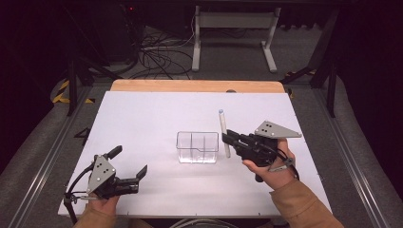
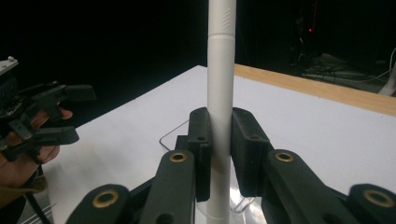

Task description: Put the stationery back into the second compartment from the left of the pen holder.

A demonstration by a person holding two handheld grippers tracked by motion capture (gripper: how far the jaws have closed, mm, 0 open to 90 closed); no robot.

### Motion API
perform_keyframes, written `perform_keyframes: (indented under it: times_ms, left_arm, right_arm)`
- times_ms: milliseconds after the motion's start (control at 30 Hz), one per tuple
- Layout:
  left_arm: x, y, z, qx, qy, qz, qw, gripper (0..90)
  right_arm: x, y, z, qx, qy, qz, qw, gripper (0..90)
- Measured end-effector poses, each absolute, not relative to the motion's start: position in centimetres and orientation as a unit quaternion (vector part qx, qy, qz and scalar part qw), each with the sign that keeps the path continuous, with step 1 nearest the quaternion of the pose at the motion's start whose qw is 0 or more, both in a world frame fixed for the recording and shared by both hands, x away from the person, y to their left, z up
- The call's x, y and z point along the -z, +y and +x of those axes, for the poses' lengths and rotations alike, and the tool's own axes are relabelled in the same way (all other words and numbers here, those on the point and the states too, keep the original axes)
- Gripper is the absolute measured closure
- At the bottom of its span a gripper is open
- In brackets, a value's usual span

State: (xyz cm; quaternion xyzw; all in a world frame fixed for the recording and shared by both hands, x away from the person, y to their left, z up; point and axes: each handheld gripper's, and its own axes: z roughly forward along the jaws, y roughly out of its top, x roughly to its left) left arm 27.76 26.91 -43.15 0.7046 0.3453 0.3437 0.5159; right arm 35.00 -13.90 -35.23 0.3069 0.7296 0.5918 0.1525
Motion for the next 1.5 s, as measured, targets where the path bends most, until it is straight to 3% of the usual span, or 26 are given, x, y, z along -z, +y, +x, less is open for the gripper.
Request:
perform_keyframes:
  times_ms: [1000, 1500]
  left_arm:
    - [43.3, 27.6, 27.1, -0.349, 0.353, 0.7, 0.513, 0.9]
    - [43.3, 27.6, 27.2, -0.348, 0.352, 0.701, 0.514, 0.9]
  right_arm:
    - [36.6, -7.5, 39.4, -0.626, 0.716, 0.271, 0.15, 79.4]
    - [38.1, -5.8, 40.3, -0.618, 0.717, 0.268, 0.175, 79.3]
